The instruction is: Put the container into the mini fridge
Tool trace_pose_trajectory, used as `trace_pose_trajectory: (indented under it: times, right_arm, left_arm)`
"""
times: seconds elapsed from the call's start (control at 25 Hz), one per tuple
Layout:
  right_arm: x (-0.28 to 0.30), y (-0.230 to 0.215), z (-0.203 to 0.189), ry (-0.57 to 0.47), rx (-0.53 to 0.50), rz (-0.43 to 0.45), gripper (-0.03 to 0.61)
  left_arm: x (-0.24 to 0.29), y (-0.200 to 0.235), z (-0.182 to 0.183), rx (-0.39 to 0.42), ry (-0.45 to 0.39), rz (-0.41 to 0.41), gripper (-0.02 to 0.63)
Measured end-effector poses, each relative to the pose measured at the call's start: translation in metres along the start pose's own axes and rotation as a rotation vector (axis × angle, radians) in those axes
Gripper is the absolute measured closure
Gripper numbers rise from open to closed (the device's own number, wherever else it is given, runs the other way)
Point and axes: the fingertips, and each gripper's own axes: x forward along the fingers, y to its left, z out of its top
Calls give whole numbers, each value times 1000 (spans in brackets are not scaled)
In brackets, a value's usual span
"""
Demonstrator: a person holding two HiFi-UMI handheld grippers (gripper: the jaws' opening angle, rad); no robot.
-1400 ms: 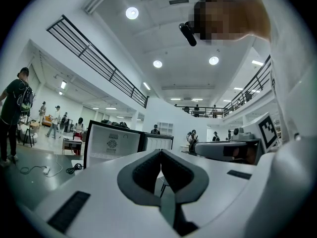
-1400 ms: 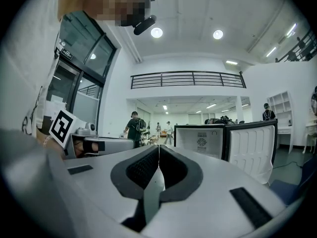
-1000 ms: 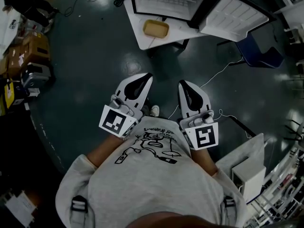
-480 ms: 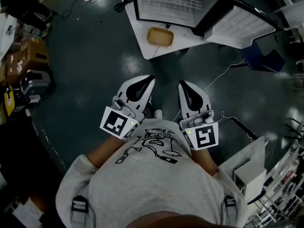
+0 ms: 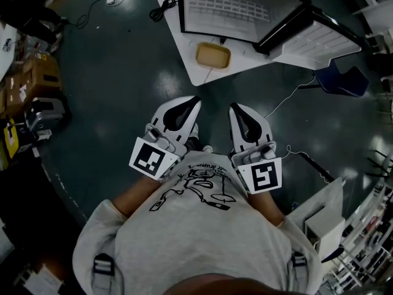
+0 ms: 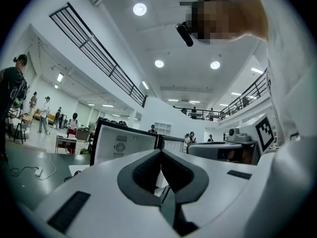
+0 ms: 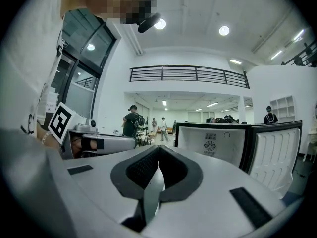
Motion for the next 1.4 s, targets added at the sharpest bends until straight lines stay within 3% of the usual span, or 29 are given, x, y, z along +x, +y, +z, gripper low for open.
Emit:
trace_pose_trajectory:
  times: [0.72, 1.4]
  right_arm:
    - [35, 6, 8, -3, 53, -23, 551]
    - [52, -20, 12, -21, 42, -21, 551]
  left_arm:
    - [-4, 36, 4, -17, -3, -28, 598]
    - [23, 47, 10, 6, -7, -11, 598]
